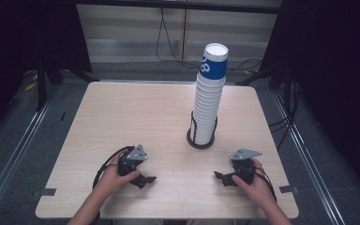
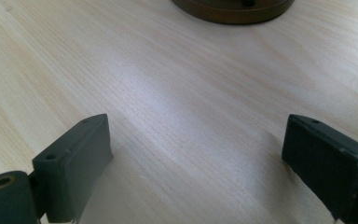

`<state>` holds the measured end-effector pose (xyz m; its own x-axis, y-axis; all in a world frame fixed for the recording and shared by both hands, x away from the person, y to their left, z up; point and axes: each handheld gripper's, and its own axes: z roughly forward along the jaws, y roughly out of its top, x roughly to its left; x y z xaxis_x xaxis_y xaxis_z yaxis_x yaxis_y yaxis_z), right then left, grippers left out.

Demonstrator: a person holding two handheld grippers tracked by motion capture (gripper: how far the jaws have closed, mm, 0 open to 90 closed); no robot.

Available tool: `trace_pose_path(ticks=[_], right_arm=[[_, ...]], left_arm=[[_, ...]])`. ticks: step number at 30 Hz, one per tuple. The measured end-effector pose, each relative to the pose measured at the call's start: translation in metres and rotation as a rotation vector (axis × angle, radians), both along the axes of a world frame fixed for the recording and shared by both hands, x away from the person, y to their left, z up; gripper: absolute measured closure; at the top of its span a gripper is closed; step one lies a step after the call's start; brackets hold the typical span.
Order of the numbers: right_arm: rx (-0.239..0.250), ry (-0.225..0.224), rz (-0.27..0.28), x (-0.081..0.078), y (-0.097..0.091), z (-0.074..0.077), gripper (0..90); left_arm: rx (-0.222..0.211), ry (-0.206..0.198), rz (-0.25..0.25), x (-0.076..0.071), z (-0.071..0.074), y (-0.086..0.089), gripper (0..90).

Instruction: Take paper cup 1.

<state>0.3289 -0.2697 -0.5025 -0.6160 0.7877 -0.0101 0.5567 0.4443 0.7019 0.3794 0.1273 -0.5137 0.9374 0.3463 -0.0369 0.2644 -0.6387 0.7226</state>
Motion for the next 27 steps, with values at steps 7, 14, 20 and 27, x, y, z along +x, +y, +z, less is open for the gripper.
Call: trace_pose_path(ticks=[7, 14, 20, 27], right_arm=[[0.0, 0.0, 0.0, 0.0, 0.0, 0.0, 7.4], [0.004, 0.003, 0.006, 0.0, -0.001, 0.0, 7.6], [0.007, 0.046, 0.056, -0.002, -0.007, 0.006, 15.1], [0.063, 0.064, 0.11, 0.001, -0.013, 0.033, 13.9]], left_arm=[[0.003, 0.002, 0.004, 0.0, 0.0, 0.0, 0.0], [0.005, 0.0, 0.004, 0.0, 0.0, 0.0, 0.0], [-0.004, 0.002, 0.021, -0.002, 0.0, -0.001, 0.0], [0.013, 0.039, 0.037, 0.0, 0.011, -0.001, 21.8]])
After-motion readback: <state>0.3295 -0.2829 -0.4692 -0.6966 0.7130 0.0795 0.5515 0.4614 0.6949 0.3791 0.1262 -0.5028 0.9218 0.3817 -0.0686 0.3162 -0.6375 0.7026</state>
